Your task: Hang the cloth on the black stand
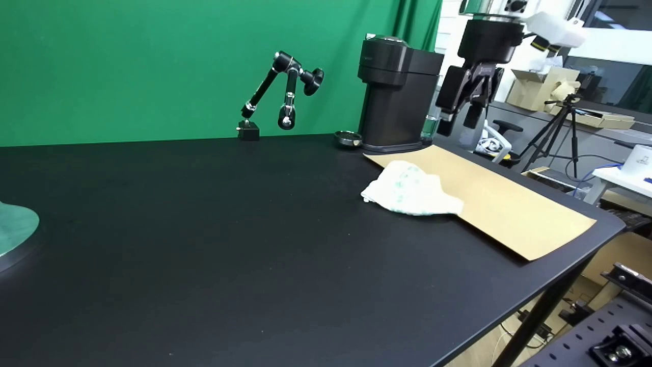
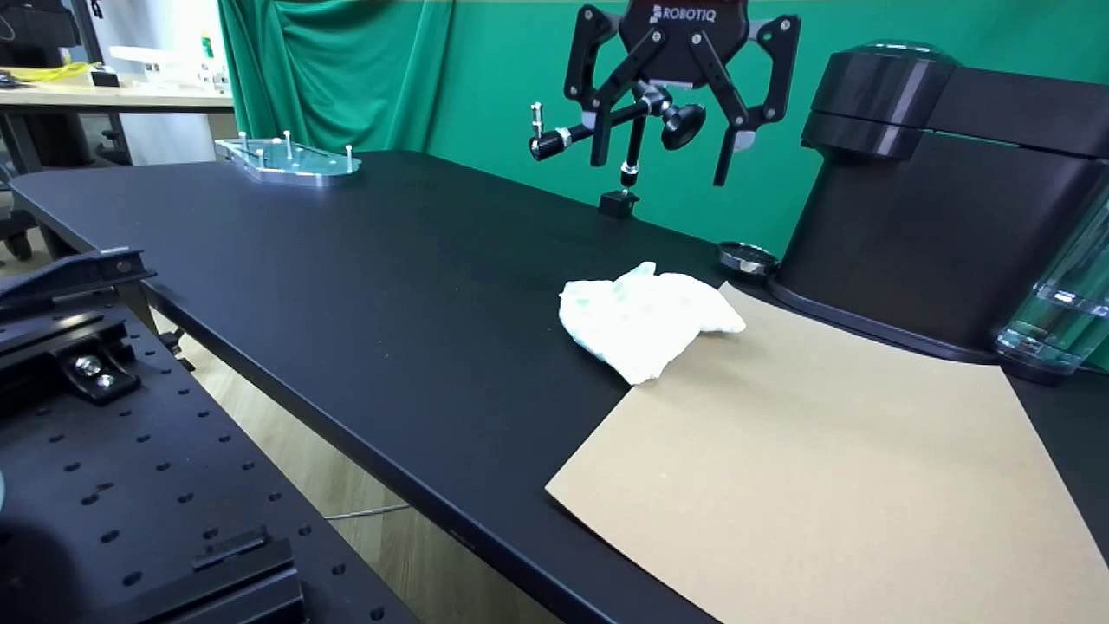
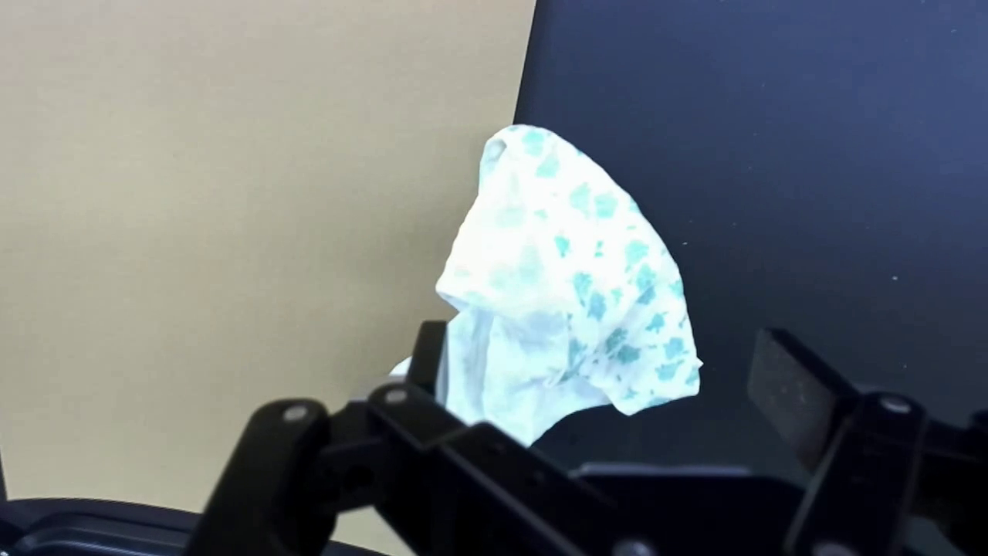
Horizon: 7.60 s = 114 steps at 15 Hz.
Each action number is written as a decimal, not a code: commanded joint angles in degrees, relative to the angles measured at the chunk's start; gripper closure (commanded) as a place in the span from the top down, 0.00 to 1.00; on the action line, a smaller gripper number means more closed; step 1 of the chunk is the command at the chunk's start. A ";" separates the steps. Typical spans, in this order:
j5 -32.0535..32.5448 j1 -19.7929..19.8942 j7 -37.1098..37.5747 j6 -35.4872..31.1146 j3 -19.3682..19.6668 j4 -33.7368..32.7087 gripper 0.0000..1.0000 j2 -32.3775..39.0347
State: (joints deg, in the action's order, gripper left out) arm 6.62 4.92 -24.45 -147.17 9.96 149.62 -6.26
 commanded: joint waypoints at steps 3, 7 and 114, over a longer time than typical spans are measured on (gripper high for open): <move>-0.50 0.50 -0.53 -0.21 -0.67 -1.56 1.00 2.30; 1.74 0.85 1.59 -1.34 -0.85 -1.83 1.00 3.10; 7.25 -19.87 32.36 21.25 -14.53 -48.63 0.42 34.35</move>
State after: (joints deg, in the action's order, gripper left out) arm 13.56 -14.81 7.80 -127.50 -4.73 103.04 27.14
